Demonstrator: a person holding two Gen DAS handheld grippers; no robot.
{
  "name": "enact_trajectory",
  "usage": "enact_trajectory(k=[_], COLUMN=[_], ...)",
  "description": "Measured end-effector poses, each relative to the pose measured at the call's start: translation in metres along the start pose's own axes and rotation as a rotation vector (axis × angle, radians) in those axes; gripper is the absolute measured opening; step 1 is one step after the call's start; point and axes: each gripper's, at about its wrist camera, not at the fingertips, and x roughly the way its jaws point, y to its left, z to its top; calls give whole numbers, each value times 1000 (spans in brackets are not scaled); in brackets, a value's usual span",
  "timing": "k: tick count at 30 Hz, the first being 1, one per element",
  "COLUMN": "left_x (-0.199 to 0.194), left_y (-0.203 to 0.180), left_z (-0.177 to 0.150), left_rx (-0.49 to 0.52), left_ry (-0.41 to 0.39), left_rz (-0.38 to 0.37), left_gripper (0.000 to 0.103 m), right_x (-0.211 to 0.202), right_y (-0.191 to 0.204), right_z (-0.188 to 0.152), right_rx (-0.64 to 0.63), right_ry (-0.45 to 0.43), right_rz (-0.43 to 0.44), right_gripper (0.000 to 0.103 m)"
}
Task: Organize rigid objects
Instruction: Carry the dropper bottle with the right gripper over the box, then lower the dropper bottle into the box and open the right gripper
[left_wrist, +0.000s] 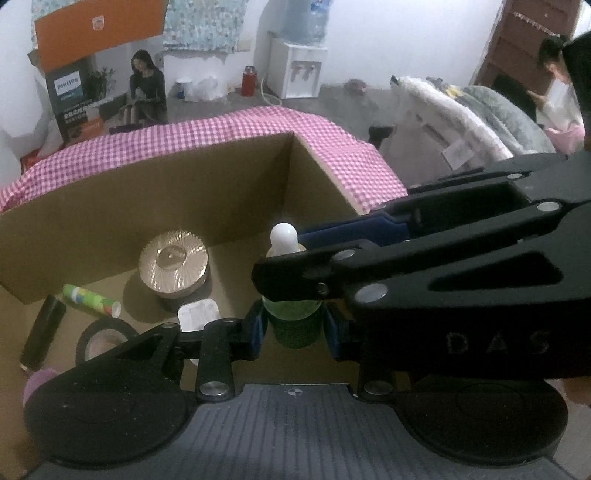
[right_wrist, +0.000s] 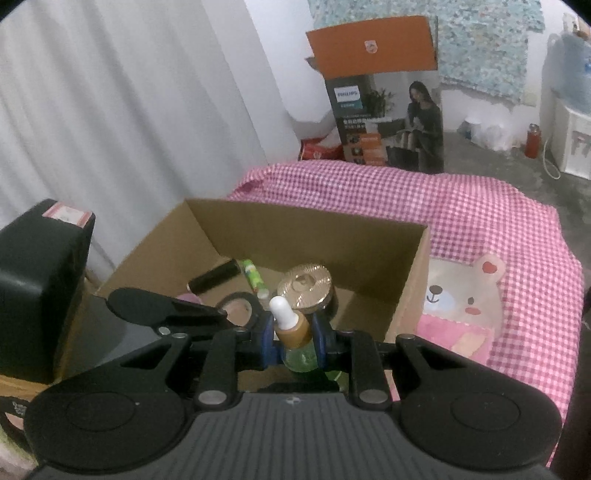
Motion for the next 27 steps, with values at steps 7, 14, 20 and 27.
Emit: enact_trajectory(k=[7,14,20,27], left_x=[2,-6,-32,-83], left_y=[-4,-13,-21,-33], left_z=[-1,-2,-10,-37], left_rx=[9,30,57,117], left_ry=[6,-24,-92,-186], left_rz=[-2,-4,14,56], left_gripper=[36,44,74,95], right_x=[6,-3,-38,-100], right_y=[1,1,4,34], right_z=[4,4,-9,-43], right_rx=[-33,-15,69,103], right_ry=[44,7,-101,-301], right_rz=[-52,-59,-38,-44], right_gripper=[26,26,27,63])
